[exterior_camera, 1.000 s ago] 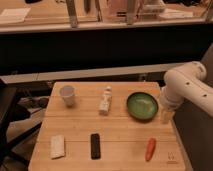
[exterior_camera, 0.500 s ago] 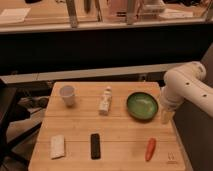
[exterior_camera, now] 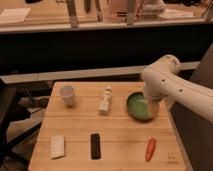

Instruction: Pick up the ceramic cup

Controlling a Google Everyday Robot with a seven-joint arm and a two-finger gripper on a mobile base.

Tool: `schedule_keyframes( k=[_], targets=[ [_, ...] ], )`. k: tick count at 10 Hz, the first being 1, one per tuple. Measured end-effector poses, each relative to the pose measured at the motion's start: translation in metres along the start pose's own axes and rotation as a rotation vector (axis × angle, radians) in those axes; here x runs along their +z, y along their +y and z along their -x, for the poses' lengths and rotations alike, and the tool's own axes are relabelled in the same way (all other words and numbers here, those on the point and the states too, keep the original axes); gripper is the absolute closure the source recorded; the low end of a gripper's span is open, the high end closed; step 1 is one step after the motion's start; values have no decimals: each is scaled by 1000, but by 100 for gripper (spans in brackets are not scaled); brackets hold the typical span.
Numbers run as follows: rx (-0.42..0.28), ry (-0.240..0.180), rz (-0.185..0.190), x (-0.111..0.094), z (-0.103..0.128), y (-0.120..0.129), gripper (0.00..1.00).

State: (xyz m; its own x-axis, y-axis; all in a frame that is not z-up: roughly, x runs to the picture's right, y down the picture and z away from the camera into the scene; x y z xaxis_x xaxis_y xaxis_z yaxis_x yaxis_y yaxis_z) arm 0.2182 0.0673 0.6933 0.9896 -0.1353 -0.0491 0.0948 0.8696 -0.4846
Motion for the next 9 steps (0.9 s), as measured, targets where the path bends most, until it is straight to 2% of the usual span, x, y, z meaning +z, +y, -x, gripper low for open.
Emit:
schedule_keyframes(
  k=[2, 5, 8, 9],
  targets=[
    [-32, 14, -14, -3, 9, -7, 20],
    [-111, 27, -58, -14, 54, -32, 20],
    [-171, 42, -82, -20, 73, -45, 20],
    [-197, 43, -93, -22, 87, -51, 20]
  ],
)
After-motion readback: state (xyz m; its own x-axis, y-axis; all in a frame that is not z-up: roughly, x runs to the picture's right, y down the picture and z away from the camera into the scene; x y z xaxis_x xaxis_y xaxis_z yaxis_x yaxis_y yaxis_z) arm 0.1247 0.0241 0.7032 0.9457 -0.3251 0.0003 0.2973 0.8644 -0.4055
